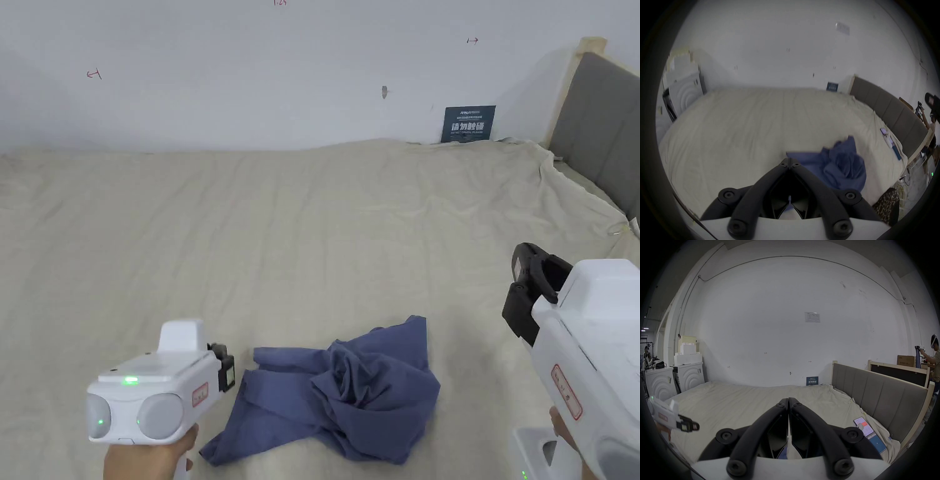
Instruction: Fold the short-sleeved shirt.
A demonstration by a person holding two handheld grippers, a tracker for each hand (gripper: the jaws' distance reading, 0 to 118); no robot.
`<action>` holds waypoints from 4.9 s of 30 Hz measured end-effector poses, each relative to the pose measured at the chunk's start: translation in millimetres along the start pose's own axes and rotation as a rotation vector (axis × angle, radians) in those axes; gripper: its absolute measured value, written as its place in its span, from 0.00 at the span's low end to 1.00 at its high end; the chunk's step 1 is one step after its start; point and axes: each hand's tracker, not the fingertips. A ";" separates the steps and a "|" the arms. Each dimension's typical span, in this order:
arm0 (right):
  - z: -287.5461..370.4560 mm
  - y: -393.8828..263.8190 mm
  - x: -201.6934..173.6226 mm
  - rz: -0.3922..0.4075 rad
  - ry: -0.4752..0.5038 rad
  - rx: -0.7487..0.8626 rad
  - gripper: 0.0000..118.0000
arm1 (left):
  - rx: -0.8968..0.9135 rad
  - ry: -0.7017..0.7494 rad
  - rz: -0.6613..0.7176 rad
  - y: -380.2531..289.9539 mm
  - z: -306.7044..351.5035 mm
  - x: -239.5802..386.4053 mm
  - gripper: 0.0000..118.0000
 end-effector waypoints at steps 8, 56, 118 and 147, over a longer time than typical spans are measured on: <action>-7.5 -14.9 4.6 0.002 0.007 -0.037 0.00 | -0.247 0.016 0.071 -51.7 -46.5 -12.9 0.17; -283.4 -199.7 -1.2 -0.057 0.084 -0.885 0.79 | -0.247 -0.132 0.127 -39.4 -47.0 -33.5 0.03; -343.2 210.9 27.1 0.110 -0.117 -0.057 0.07 | 0.416 0.270 -0.115 420.1 13.8 -87.0 0.03; -190.6 -132.3 13.3 0.079 -0.092 -0.418 0.07 | 0.061 0.220 -0.082 59.5 -79.0 -133.6 0.03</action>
